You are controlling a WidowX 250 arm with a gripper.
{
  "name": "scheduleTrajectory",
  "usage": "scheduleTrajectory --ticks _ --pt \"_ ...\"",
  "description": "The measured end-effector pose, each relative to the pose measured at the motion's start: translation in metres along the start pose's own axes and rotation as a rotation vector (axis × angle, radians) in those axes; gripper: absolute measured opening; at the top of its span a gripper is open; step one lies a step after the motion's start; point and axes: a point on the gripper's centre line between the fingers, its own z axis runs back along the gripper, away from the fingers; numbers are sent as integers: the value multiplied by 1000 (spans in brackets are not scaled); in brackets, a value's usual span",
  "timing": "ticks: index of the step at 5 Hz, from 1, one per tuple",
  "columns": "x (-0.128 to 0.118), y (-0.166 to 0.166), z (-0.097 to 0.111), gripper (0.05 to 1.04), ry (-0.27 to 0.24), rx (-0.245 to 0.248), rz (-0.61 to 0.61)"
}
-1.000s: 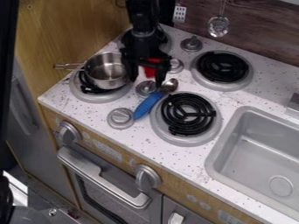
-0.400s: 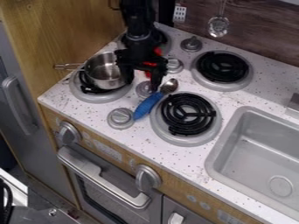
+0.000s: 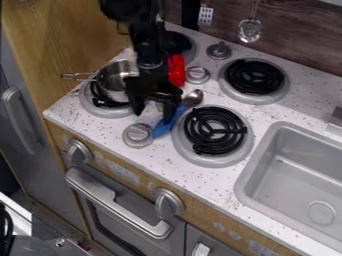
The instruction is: Move the blue spoon and put it over to the bottom right burner
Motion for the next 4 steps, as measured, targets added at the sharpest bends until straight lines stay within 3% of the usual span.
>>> scheduleTrajectory --ticks 3,4 --pt "-5 -11 -1 998 22 10 -50" --pt "-17 -18 -3 998 35 6 -72"
